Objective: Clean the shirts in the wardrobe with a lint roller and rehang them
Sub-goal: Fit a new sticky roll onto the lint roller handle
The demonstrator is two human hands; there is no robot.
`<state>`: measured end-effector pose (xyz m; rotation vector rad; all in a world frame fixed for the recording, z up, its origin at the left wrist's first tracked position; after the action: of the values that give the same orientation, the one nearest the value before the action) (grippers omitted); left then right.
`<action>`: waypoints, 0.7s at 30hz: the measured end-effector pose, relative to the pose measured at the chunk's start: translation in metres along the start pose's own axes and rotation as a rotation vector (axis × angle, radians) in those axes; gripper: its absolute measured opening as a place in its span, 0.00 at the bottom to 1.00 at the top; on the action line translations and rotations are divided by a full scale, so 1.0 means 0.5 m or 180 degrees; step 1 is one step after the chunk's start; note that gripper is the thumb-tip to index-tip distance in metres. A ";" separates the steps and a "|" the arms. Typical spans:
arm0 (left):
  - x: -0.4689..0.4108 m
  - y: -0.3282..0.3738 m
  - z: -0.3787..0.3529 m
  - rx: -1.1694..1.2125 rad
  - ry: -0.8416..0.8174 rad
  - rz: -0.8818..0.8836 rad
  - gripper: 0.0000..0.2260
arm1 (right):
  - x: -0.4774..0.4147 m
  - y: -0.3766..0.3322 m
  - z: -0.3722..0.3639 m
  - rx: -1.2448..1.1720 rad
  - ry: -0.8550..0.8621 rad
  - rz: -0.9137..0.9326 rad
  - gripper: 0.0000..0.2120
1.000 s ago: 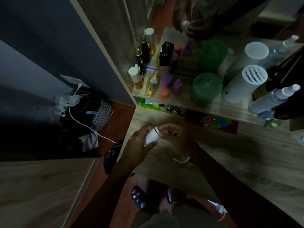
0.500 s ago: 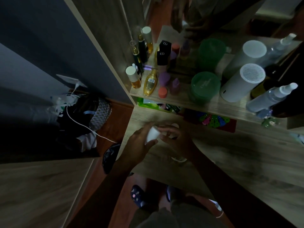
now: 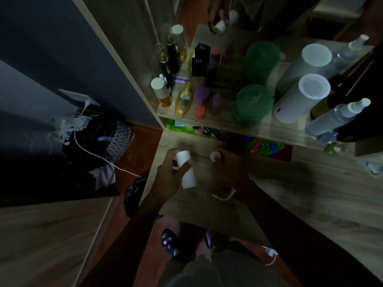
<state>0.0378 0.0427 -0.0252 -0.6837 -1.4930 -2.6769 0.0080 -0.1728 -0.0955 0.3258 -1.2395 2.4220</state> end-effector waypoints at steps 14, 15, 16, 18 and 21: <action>0.027 -0.030 0.013 0.2043 0.0355 0.1419 0.16 | -0.015 0.003 -0.035 0.0111 0.0188 -0.0223 0.24; 0.028 -0.030 0.016 0.2103 0.0382 0.1439 0.18 | -0.016 -0.001 -0.034 0.0109 0.0147 -0.0100 0.25; 0.029 -0.031 0.020 0.2147 0.0418 0.1445 0.19 | -0.014 -0.011 -0.030 0.0063 -0.0018 -0.0162 0.20; 0.028 -0.033 0.030 0.2158 0.0457 0.1407 0.21 | -0.006 -0.035 -0.017 -0.0109 -0.0193 -0.0060 0.09; 0.026 -0.034 0.044 0.2142 0.0429 0.1268 0.24 | 0.021 -0.084 0.016 -0.0643 -0.0076 0.0186 0.04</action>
<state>0.0306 0.0722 -0.0241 -0.6388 -1.8219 -1.7384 0.0176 -0.1547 -0.0568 0.2634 -1.5089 2.3207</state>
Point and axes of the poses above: each hand's wrist, its own x-axis away from the middle knuckle, its own z-axis out of the back of the hand, y = z × x, the point moved 7 cm from there along -x, towards the middle knuckle, and after that the axes turned 7 degrees about -x, right-handed, at the moved point
